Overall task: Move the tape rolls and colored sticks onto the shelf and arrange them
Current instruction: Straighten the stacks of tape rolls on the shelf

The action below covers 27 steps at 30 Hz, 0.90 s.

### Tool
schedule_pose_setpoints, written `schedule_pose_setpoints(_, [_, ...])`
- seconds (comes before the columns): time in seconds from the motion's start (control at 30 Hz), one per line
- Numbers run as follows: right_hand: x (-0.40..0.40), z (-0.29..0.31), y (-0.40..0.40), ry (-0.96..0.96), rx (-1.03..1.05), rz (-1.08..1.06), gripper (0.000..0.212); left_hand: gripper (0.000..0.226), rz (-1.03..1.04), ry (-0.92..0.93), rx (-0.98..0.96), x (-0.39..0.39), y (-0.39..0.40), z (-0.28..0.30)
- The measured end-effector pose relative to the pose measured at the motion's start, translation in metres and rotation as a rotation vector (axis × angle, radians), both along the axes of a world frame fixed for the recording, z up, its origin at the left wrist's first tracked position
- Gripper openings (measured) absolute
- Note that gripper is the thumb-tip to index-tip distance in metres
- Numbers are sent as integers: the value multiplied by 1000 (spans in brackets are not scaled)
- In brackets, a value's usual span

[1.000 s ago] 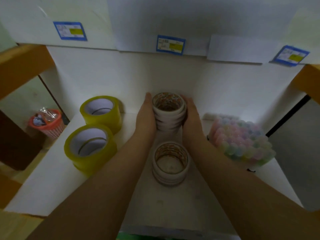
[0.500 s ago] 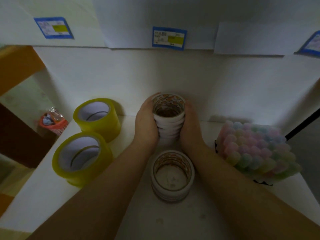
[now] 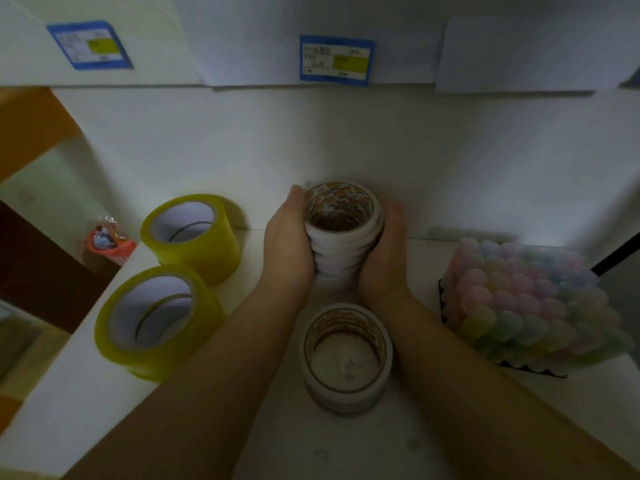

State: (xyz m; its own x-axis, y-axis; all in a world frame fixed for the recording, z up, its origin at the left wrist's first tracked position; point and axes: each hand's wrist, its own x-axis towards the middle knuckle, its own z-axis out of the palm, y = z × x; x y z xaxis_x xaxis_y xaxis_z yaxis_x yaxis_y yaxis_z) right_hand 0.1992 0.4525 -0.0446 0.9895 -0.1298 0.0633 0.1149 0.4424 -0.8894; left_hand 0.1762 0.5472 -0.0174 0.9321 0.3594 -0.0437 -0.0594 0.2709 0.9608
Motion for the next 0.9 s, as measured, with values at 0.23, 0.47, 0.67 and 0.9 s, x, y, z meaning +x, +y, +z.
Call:
schedule_pose_setpoints(0.23, [1,3,5,62,53,24,73,73,-66,39,-156,0,-7,6])
schedule_pose_setpoints(0.47, [0,-6,0,17,6,-36,73,72,-17,-1,-24,0,-2,-2])
schedule_pose_setpoints(0.67, [-5,-3,1,20,-25,-39,54,91,91,13,-82,-6,-8,0])
schedule_pose_setpoints(0.9, [-3,-4,6,-28,-56,-74,59,81,103,70,-231,0,-16,-2])
